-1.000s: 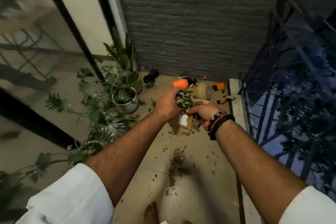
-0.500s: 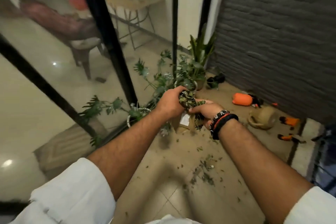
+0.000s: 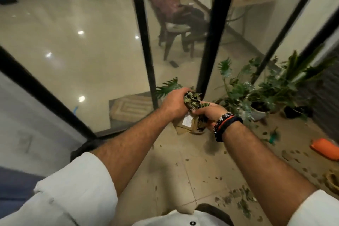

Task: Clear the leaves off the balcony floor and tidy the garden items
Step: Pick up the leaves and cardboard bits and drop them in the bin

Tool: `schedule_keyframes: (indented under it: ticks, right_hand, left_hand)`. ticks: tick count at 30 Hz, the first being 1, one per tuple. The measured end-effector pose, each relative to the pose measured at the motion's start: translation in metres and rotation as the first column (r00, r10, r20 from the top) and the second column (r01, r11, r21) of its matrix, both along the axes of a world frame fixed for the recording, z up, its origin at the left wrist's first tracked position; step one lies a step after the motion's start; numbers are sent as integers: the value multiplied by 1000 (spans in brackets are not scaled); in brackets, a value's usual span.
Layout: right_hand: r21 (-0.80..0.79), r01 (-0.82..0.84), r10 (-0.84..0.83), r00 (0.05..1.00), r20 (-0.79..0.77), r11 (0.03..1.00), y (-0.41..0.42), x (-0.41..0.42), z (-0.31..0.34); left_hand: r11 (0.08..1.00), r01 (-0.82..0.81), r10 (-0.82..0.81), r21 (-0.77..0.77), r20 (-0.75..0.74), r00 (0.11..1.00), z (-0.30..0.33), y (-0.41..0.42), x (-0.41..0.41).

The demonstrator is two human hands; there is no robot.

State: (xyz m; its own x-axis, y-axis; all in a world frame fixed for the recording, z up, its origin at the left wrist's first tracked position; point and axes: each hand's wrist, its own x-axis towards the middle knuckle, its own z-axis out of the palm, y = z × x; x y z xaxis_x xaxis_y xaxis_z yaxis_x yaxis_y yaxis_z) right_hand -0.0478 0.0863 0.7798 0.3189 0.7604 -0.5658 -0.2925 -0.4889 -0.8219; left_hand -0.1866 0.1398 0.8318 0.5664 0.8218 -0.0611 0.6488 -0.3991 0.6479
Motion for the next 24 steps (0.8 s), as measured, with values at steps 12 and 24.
schedule_keyframes:
  ticks: [12, 24]
  right_hand:
    - [-65, -493, 494, 869, 9, 868, 114, -148, -7]
    - [-70, -809, 806, 588, -76, 584, 169, -275, -34]
  left_hand:
    - [874, -483, 484, -45, -8, 875, -10, 44, -155]
    - [617, -776, 777, -129, -56, 627, -36, 44, -265]
